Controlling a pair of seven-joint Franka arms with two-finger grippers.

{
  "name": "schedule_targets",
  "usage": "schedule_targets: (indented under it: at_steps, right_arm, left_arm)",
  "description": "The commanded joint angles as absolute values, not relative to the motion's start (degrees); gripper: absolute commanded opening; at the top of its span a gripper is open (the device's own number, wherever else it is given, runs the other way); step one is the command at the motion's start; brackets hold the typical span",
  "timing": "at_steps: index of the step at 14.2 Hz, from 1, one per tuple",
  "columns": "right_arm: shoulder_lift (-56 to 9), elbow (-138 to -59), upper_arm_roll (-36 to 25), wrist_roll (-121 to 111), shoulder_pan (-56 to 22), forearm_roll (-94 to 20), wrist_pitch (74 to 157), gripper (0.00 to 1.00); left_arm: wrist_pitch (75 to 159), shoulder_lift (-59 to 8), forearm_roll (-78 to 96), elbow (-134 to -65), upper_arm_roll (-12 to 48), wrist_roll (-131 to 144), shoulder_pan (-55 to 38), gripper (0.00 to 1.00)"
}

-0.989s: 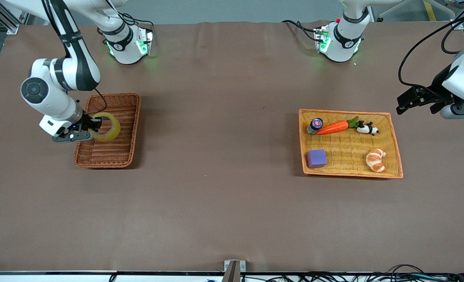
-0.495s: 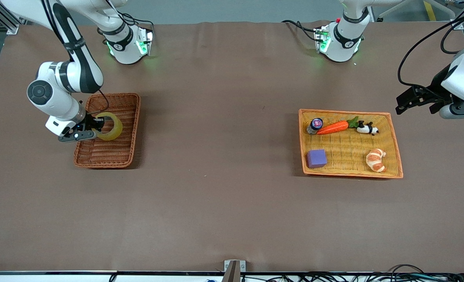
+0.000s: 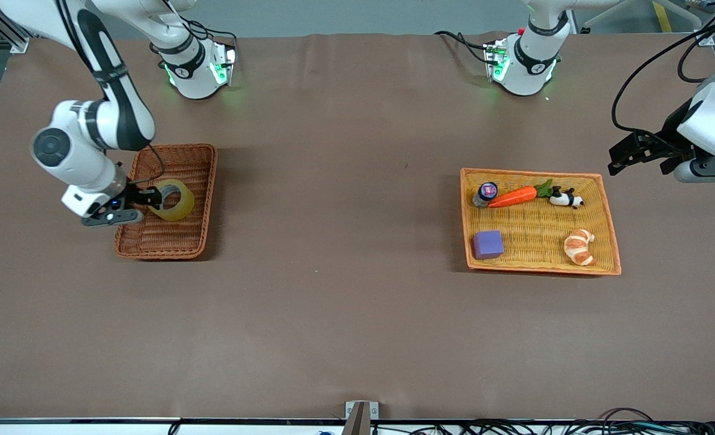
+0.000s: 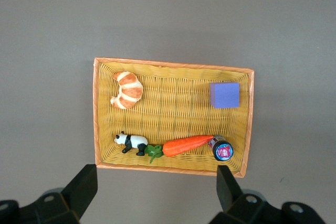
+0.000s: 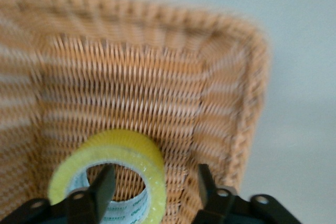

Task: Move tape to another basket

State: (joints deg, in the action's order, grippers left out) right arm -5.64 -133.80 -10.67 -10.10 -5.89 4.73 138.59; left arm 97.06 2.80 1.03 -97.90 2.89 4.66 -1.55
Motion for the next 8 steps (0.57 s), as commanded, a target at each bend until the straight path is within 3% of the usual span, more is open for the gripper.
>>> schedule_targets:
  at_steps: [1,4,8]
  right_arm:
    - [-3.6,-119.16,-9.93,-11.34,-4.39,3.78,122.85,1.0]
    - [-6.15,-102.43,-5.82,-10.81,-1.68,3.87,109.63,1.0]
    - [-5.8,-95.98,-4.75,2.24,-0.26,3.61,107.07,1.0]
  left_arm:
    - [95.89,3.25,0.79,-97.47,3.16,5.1,-1.58,1.0]
    - [95.89,3.25,0.79,-97.47,3.08,5.1,-1.5,1.0]
    - [95.89,3.43,0.88,-97.38,3.08,5.01,-1.41,1.0]
